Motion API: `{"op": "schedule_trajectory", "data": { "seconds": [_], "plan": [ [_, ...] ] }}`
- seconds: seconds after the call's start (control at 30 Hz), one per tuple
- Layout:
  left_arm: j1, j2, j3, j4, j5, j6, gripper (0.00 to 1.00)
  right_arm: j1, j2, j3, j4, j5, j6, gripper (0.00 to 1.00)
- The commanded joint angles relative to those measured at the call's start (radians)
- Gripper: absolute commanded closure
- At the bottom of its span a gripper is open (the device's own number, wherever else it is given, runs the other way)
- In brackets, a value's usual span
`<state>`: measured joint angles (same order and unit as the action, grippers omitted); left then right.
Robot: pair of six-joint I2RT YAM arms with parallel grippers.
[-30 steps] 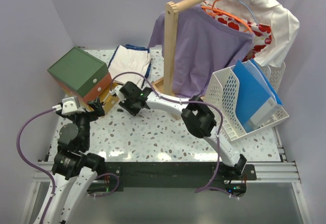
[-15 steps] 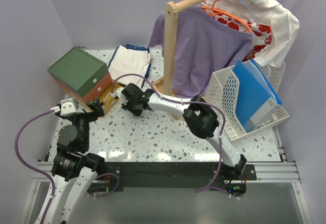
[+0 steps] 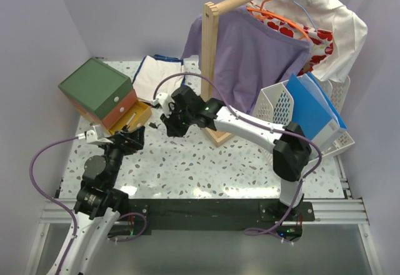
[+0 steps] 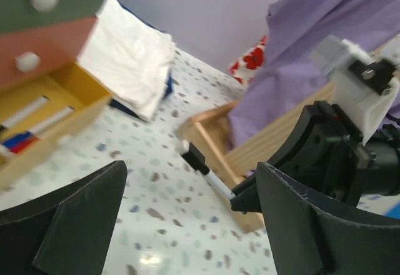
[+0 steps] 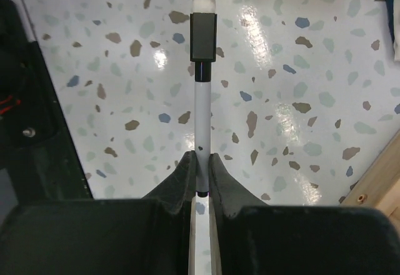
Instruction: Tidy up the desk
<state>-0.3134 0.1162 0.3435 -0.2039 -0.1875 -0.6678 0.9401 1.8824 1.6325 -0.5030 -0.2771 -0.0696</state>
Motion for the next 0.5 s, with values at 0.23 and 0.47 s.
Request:
{"op": "schedule_trajectory", "data": {
  "seconds": [0.23,0.47],
  "plan": [
    [0.008,0.002,-0.241,0.460,0.287,-0.516,0.19,-0.041,-0.120,-0.059,0.075,-0.282,0.168,1.00],
    [0.008,0.112,-0.256,0.601,0.356,-0.543,0.33,-0.041,-0.124,-0.086,0.118,-0.346,0.185,1.00]
  ]
}}
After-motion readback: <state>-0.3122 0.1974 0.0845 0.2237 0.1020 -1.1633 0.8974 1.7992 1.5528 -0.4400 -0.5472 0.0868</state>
